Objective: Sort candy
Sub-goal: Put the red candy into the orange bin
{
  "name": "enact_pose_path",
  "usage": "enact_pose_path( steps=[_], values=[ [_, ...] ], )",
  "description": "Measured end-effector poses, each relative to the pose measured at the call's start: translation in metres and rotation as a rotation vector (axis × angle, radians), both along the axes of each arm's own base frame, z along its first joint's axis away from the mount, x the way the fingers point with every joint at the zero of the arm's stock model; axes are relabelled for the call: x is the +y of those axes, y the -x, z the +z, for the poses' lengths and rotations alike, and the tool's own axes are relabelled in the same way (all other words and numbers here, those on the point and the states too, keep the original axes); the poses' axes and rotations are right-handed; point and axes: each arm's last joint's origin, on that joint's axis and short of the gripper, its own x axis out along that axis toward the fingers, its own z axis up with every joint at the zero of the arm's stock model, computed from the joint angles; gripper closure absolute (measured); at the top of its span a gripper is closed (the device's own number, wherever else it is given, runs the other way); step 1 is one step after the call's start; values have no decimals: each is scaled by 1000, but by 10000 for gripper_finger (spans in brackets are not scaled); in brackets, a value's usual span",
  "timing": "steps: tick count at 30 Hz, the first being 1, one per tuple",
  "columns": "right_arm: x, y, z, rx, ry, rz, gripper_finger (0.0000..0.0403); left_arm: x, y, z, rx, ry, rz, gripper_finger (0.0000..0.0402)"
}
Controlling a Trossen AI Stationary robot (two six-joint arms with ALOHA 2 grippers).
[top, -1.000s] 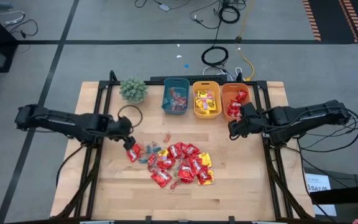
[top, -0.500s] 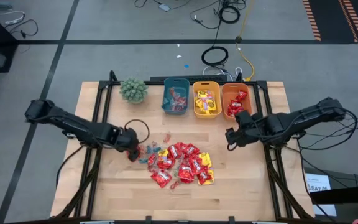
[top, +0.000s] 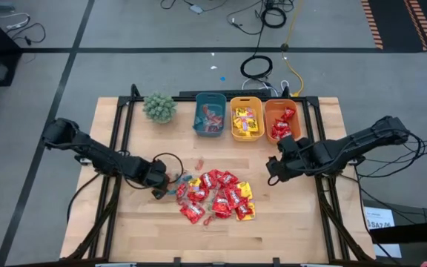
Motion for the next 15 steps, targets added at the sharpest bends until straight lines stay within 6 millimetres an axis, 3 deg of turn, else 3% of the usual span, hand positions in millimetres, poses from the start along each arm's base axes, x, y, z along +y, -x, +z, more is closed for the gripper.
enact_pose_path(
  steps=[5, 11, 15],
  values=[
    [-1, 0, 0, -13, 13, -17, 89, 1, 7, 10, 55, -67, 65, 196],
    [-1, -1, 1, -49, 8, -57, 89, 1, 6, 27, 102, -75, 80, 366],
    [2, -1, 1, -72, -6, -73, 89, 0, 2, 47, 110, -97, 109, 372]
  ],
)
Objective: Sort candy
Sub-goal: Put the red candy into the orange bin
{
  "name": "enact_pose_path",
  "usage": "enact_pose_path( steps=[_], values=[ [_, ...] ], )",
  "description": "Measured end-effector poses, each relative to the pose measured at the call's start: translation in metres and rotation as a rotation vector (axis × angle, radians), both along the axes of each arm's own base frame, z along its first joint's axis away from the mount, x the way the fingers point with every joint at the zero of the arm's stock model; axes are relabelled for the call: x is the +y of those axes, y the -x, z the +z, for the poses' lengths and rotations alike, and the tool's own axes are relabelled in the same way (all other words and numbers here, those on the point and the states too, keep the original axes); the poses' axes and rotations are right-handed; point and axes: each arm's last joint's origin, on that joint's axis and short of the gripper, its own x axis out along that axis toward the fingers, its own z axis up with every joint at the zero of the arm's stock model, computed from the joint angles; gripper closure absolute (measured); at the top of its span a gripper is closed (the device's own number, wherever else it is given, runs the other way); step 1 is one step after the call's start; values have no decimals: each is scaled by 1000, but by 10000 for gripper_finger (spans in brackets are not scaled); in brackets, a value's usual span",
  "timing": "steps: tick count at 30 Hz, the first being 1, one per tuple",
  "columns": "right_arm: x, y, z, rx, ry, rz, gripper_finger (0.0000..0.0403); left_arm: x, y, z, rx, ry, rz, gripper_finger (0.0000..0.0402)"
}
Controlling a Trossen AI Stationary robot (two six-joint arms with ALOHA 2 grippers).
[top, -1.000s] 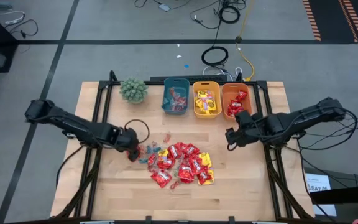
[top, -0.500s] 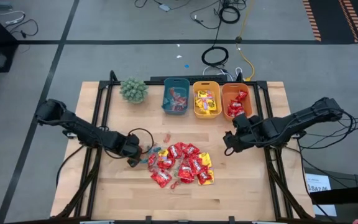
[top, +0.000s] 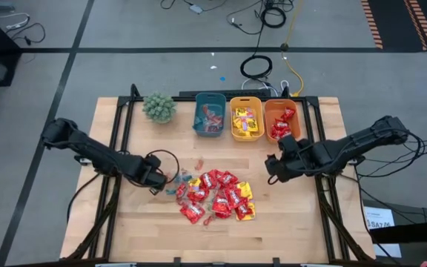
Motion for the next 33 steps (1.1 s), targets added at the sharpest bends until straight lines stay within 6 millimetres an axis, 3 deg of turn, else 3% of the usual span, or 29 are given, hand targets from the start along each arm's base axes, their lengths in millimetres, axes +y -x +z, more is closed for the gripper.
enact_pose_path(
  steps=[4, 9, 15, 19, 23, 27, 33],
  values=[
    [5, 1, 0, -5, -4, 21, 89, -1, -10, 29, -39, -73, 8, 359],
    [14, 1, -2, -11, -9, 52, 90, 10, -38, 72, -223, -197, -61, 366],
    [32, -1, -9, -46, -47, 24, 90, 52, -90, 119, -497, -307, -249, 363],
    [51, -2, -22, -38, -35, 25, 90, 87, -134, 137, -673, -387, -383, 365],
    [71, -3, -37, -18, -37, 14, 90, 124, -188, 144, -753, -415, -515, 367],
    [85, -3, -51, -34, -56, -48, 90, 159, -249, 133, -773, -429, -639, 368],
    [93, -2, -60, -78, -90, -146, 90, 195, -336, 115, -986, -552, -708, 365]
  ],
)
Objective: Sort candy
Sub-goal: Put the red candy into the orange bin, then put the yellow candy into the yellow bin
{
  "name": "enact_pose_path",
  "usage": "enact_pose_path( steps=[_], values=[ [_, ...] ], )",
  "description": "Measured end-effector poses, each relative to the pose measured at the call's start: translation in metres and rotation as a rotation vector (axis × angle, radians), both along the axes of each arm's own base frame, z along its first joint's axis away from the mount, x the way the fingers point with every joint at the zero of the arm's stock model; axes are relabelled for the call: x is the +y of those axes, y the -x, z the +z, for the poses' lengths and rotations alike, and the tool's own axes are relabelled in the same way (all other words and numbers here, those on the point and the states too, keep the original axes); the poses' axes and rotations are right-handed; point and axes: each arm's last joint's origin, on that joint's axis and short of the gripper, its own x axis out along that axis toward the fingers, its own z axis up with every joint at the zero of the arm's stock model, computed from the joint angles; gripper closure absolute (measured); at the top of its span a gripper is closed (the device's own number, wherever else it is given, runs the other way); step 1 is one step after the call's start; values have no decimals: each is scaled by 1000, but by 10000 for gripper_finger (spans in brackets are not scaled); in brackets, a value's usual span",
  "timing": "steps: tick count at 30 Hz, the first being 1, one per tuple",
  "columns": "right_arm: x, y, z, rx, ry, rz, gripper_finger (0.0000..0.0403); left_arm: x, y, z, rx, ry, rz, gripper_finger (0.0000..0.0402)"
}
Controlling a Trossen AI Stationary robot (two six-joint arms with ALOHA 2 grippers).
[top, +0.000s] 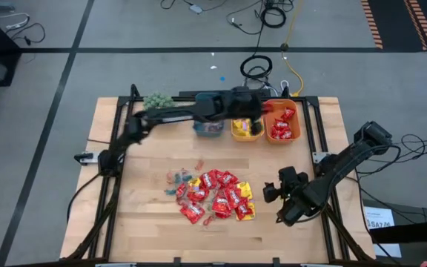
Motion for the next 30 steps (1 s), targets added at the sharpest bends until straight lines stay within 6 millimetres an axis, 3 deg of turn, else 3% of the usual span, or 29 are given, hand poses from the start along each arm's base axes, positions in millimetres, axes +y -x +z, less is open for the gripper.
enact_pose_path(
  steps=[5, 12, 19, 28, 30],
  values=[
    [1, 1, 0, -23, -30, -47, 90, 12, -45, -37, -140, -38, -18, 331],
    [3, 0, -1, -19, -93, -76, 90, 15, -58, -68, -140, -24, -38, 242],
    [3, 0, -1, -11, -102, -76, 90, 17, -58, -67, -141, -24, -34, 189],
    [3, 0, -1, -11, -102, -76, 90, 15, -58, -67, -120, -19, -35, 185],
    [3, 0, -1, -13, -103, -76, 90, 14, -55, -60, -103, -23, -11, 185]
  ],
)
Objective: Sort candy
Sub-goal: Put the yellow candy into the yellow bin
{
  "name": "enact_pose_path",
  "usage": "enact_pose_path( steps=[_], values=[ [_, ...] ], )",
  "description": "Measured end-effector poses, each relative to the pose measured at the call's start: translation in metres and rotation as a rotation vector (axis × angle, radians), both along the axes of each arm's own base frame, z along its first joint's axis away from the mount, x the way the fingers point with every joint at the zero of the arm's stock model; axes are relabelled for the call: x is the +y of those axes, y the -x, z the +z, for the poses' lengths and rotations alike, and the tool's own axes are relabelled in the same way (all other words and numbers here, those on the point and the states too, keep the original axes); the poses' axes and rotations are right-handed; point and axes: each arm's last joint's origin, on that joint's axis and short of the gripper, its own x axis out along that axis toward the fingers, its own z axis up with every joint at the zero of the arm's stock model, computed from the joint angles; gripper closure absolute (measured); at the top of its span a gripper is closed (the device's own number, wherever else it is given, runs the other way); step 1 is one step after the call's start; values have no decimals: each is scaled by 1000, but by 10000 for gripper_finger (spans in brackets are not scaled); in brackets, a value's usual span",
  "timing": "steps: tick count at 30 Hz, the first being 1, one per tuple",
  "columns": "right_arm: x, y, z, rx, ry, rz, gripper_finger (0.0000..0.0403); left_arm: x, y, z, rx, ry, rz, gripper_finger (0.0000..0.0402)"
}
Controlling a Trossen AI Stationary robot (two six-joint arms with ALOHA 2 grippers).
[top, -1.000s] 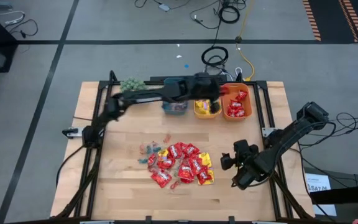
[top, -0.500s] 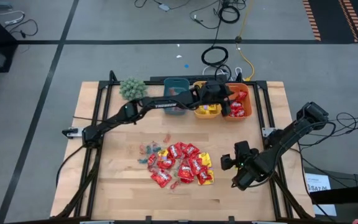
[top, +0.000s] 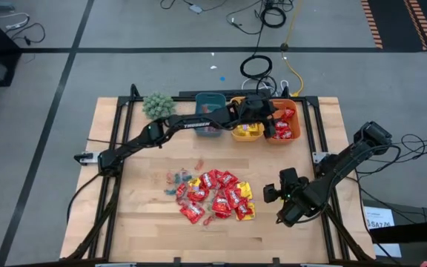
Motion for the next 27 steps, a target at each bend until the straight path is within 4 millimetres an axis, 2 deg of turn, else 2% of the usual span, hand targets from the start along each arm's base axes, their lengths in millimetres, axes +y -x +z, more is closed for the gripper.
enact_pose_path(
  steps=[2, 5, 9, 14, 17, 23, 27],
  values=[
    [0, 0, 0, -1, -1, 0, 90, -3, 7, 16, 36, 4, 46, 185],
    [0, 0, 0, -2, -1, 0, 90, -7, 27, 55, 72, 63, 94, 185],
    [0, 0, 0, -3, 3, 7, 90, -8, 54, 101, 88, 65, 4, 185],
    [0, -1, 1, -28, 42, 25, 90, 8, 87, 117, 232, 154, 7, 198],
    [0, -2, 1, -34, 57, 44, 90, 7, 102, 122, 317, 192, 2, 212],
    [2, -5, 1, -40, 70, 97, 90, -35, 118, 132, 353, 140, 2, 247],
    [4, -7, 2, -43, 72, 136, 90, -62, 143, 127, 356, 107, 18, 272]
  ],
)
